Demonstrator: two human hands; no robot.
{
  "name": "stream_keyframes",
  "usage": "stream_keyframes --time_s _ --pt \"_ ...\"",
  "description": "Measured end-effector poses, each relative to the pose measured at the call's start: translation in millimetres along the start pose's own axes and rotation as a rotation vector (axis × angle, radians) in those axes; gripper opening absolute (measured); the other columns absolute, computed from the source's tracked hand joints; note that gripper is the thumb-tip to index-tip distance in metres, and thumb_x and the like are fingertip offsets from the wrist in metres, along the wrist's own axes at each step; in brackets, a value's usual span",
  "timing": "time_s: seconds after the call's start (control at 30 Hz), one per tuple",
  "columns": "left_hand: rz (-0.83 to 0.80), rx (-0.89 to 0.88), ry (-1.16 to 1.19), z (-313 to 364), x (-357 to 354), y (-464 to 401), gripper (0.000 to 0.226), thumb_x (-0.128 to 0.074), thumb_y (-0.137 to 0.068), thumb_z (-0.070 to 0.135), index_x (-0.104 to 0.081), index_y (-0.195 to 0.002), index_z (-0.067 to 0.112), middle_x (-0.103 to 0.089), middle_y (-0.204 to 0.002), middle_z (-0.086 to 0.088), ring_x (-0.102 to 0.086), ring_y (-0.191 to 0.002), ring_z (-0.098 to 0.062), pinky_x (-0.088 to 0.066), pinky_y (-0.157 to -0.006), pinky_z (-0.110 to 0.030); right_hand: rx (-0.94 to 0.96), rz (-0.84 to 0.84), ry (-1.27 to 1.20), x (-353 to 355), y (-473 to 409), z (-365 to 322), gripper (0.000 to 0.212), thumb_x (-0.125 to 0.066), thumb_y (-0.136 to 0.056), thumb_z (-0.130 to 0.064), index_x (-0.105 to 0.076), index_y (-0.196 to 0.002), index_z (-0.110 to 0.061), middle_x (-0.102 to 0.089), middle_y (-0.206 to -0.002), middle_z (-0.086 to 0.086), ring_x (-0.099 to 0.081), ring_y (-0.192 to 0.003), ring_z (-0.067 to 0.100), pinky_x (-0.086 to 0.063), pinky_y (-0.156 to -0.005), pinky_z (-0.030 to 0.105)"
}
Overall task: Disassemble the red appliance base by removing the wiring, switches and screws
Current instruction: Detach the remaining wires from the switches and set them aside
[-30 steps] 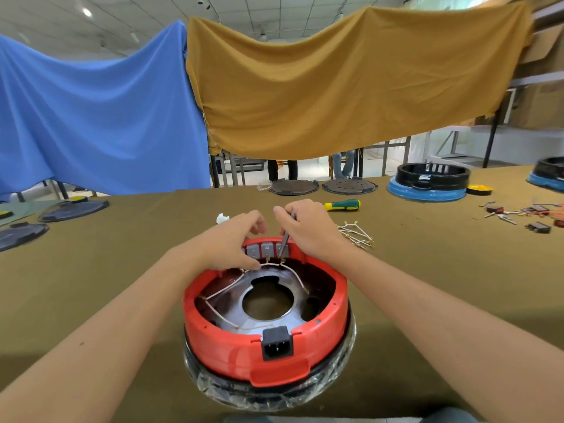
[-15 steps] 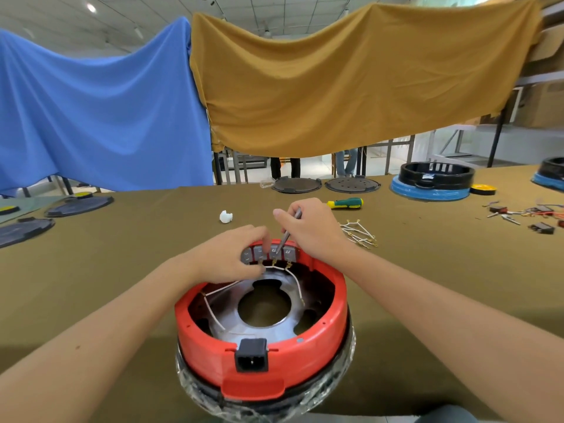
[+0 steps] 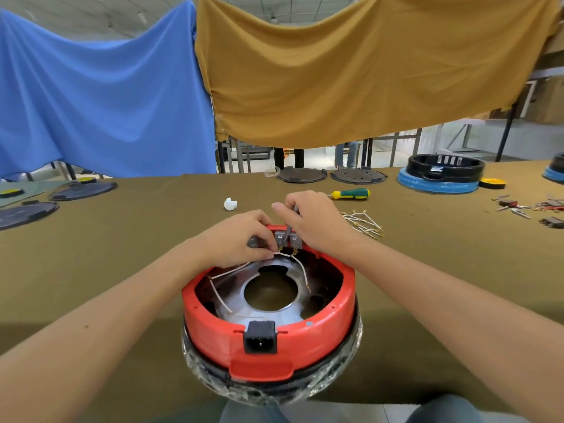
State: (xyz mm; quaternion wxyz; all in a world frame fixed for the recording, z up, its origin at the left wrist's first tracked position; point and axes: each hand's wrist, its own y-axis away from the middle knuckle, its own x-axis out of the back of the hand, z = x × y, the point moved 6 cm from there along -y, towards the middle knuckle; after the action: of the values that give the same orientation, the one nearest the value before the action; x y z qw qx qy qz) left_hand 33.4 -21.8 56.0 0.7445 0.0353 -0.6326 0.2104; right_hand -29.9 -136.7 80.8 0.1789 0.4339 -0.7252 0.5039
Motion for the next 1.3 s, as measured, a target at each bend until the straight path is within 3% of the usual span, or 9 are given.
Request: stream_keyframes --time_s 0.23,0.33,0.4,0.5,0.67,0.8,0.9,1.2,1.3 --pt "-0.021 0.006 0.042 3 1 1 0.008 -0.074 -0.086 0.021 -0.076 -0.093 0.024 -0.052 -0.113 0.001 -0.057 -0.101 -0.012 -0.042 -0.094 -0.025 -0.160 -0.060 -0.055 -3 -15 8 0.041 -0.051 -0.098 -0.023 -0.053 -0.063 -0.002 -0.056 -0.061 0.017 -0.046 -0.056 0.020 -0.036 -0.052 0.031" --pt "-0.023 0.002 0.058 4 1 1 0.008 -0.073 -0.086 0.020 -0.077 -0.093 0.022 -0.052 -0.113 0.001 -0.058 -0.100 -0.013 -0.042 -0.093 -0.022 -0.212 -0.051 -0.086 -3 -14 12 0.044 -0.050 -0.097 -0.023 -0.058 -0.070 0.010 -0.056 -0.062 0.023 -0.045 -0.055 0.021 -0.037 -0.053 0.032" --pt "-0.029 -0.001 0.063 3 1 1 0.007 -0.073 -0.086 0.020 -0.077 -0.092 0.022 -0.052 -0.114 0.001 -0.058 -0.101 -0.013 -0.042 -0.093 -0.022 -0.231 -0.043 -0.086 -3 -14 13 0.042 -0.050 -0.097 -0.022 -0.060 -0.068 0.007 -0.049 -0.057 0.014 -0.042 -0.052 0.018 -0.035 -0.051 0.031" --pt "-0.027 -0.001 0.074 4 2 2 0.006 -0.074 -0.086 0.020 -0.077 -0.091 0.022 -0.053 -0.114 0.000 -0.058 -0.100 -0.011 -0.042 -0.095 -0.025 -0.207 -0.006 -0.087 -1 -11 11 0.041 -0.049 -0.097 -0.021 -0.055 -0.062 -0.003 -0.047 -0.055 0.009 -0.041 -0.052 0.019 -0.035 -0.053 0.032" --pt "-0.010 0.015 0.079 3 3 2 0.006 -0.075 -0.085 0.022 -0.077 -0.090 0.024 -0.054 -0.112 0.002 -0.058 -0.099 -0.010 -0.041 -0.091 -0.018 -0.066 0.082 -0.043 2 -5 -3 0.048 -0.046 -0.102 -0.024 -0.053 -0.067 0.009 -0.060 -0.067 0.025 -0.055 -0.066 0.037 -0.046 -0.065 0.043" --pt "-0.016 0.021 0.073 1 2 2 0.007 -0.075 -0.085 0.024 -0.078 -0.091 0.025 -0.053 -0.114 0.003 -0.054 -0.103 -0.008 -0.039 -0.094 -0.021 0.009 0.076 0.008 4 -2 -9 0.050 -0.049 -0.102 -0.026 -0.050 -0.064 0.007 -0.048 -0.056 0.019 -0.043 -0.057 0.031 -0.041 -0.062 0.040" --pt "-0.023 0.022 0.079 1 1 1 0.009 -0.075 -0.085 0.024 -0.079 -0.093 0.024 -0.052 -0.115 0.003 -0.052 -0.106 -0.007 -0.037 -0.096 -0.021 -0.030 0.052 -0.014 3 -4 -5 0.050 -0.049 -0.102 -0.027 -0.052 -0.064 0.005 -0.051 -0.057 0.020 -0.046 -0.056 0.031 -0.042 -0.060 0.037" --pt "-0.029 0.024 0.098 1 2 1 0.009 -0.074 -0.086 0.021 -0.079 -0.092 0.025 -0.052 -0.115 0.005 -0.052 -0.105 -0.005 -0.037 -0.097 -0.020 -0.171 0.049 -0.073 1 -10 9 0.048 -0.049 -0.097 -0.019 -0.043 -0.050 -0.012 -0.041 -0.045 0.000 -0.042 -0.047 0.016 -0.042 -0.057 0.034" --pt "-0.024 0.037 0.092 0 3 1 0.009 -0.073 -0.086 0.021 -0.078 -0.091 0.027 -0.052 -0.113 0.008 -0.053 -0.104 -0.005 -0.039 -0.098 -0.024 -0.143 0.062 -0.059 1 -8 6 0.048 -0.049 -0.099 -0.021 -0.045 -0.053 -0.007 -0.041 -0.048 0.004 -0.042 -0.050 0.018 -0.044 -0.060 0.038"
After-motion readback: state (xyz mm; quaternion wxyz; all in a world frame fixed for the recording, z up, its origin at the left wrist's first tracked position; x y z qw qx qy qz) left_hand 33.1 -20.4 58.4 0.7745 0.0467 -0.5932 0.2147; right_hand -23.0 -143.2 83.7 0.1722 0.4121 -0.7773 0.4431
